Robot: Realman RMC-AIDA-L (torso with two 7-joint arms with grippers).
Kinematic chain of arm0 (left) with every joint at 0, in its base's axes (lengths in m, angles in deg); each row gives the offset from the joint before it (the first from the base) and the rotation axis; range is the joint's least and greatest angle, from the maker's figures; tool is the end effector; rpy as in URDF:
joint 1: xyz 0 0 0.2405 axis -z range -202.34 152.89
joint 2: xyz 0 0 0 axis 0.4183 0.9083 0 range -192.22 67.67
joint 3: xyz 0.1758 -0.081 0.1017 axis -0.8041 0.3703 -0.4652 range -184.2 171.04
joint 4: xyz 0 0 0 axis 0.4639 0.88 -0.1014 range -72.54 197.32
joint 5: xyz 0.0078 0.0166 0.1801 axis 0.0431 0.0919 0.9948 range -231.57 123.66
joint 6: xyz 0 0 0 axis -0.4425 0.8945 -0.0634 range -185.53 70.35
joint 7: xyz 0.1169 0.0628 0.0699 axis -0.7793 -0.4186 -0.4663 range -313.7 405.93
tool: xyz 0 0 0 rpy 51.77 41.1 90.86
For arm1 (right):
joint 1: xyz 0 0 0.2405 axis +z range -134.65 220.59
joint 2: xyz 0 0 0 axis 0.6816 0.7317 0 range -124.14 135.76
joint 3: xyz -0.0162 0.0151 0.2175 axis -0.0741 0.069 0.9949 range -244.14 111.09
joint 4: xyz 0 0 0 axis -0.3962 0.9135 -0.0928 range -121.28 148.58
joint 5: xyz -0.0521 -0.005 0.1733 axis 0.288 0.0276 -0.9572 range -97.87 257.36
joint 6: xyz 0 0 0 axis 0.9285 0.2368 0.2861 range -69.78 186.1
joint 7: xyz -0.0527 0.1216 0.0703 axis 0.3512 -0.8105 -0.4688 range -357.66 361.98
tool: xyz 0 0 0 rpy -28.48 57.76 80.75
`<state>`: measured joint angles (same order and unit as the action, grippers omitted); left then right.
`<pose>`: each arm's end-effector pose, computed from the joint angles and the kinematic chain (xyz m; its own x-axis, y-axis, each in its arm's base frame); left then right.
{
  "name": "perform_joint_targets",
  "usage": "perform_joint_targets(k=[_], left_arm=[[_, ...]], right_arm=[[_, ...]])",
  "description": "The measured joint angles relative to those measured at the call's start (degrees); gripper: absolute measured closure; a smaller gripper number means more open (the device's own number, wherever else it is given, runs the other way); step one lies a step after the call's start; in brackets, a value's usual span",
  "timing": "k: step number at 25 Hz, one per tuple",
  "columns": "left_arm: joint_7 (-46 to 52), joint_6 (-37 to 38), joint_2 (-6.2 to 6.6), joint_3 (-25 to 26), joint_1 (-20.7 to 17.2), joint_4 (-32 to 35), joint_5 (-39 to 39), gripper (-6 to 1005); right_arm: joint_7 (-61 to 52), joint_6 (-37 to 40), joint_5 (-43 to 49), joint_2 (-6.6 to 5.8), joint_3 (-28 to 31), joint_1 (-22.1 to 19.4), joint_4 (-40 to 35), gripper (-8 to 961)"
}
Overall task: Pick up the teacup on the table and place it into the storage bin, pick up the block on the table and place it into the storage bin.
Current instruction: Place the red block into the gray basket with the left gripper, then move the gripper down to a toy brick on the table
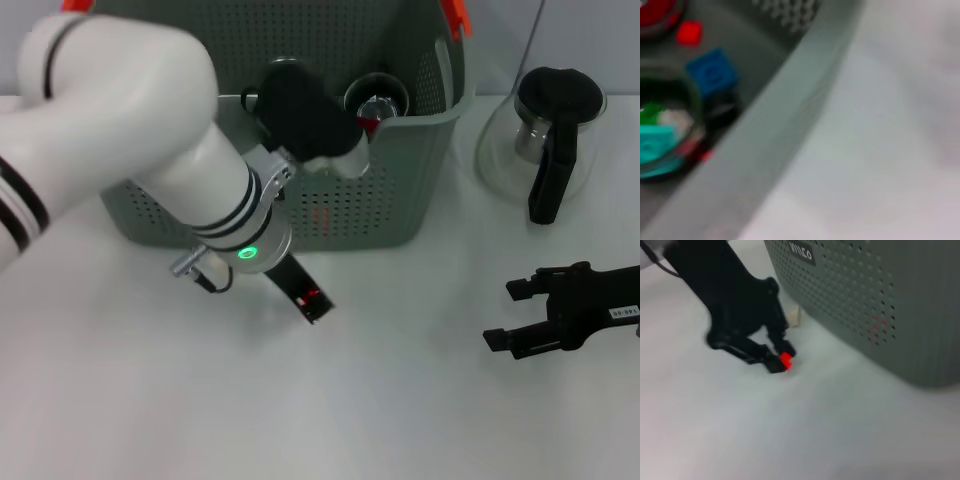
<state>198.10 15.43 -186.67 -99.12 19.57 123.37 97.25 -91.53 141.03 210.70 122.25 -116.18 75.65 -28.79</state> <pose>-0.1357 0.3174 -0.0686 0.7841 0.5538 -0.2802 0.4241 -0.8077 -0.4096 0.2435 0.2994 0.0079 0.8640 -0.4903 -0.1143 -0.5033 -0.8455 -0.1785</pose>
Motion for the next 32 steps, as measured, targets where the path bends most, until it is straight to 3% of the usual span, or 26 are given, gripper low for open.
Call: perform_joint_targets(k=[3, 7, 10, 14, 18, 24, 27, 30, 31, 32], left_arm=[[-1.6, 8.0, -0.11, 4.5, -2.1, 7.9, -6.0, 813], [-6.5, 17.0, 0.08, 15.2, -5.9, 20.0, -22.4, 814], [-10.3, 17.6, 0.37, 25.6, -6.5, 25.4, -29.5, 814], [-11.7, 11.6, 2.12, 34.0, -4.4, 25.4, -28.0, 769], [-11.5, 3.0, 3.78, 34.5, -3.3, 20.9, -24.8, 709], [-11.3, -1.2, 3.50, 34.5, -1.0, 17.7, -19.8, 620], [-11.7, 2.2, 3.39, 34.6, -0.9, 20.6, -20.9, 575], [-16.3, 14.2, 3.02, 33.1, -2.1, 25.4, -25.0, 451], [-16.3, 14.2, 3.02, 33.1, -2.1, 25.4, -25.0, 409], [-19.3, 21.9, 2.14, 30.9, -3.4, 27.4, -26.1, 368]], right_arm=[[0.0, 0.0, 0.0, -0.13, 0.0, 0.0, 0.0, 6], [-0.1, 0.1, 0.0, -0.34, 0.3, -0.2, 0.1, 7], [-0.1, 0.1, 0.1, -0.35, 0.1, -0.2, 0.1, 7], [-0.4, 0.2, 1.0, -0.06, 0.0, 0.1, 0.1, 6], [-0.7, 0.2, 1.5, 0.06, 0.0, 0.3, 0.1, 6], [-0.8, 0.4, 1.5, 0.10, 0.3, 0.3, 0.1, 6], [-0.9, 0.5, 1.5, 0.08, 0.4, 0.4, 0.0, 6], [-1.2, 0.3, 1.5, 0.04, 0.4, 0.6, -0.2, 6], [-1.3, 0.1, 1.5, 0.02, 0.5, 0.7, -0.2, 6], [-1.3, 0.0, 1.5, -0.01, 0.5, 0.8, -0.1, 7]])
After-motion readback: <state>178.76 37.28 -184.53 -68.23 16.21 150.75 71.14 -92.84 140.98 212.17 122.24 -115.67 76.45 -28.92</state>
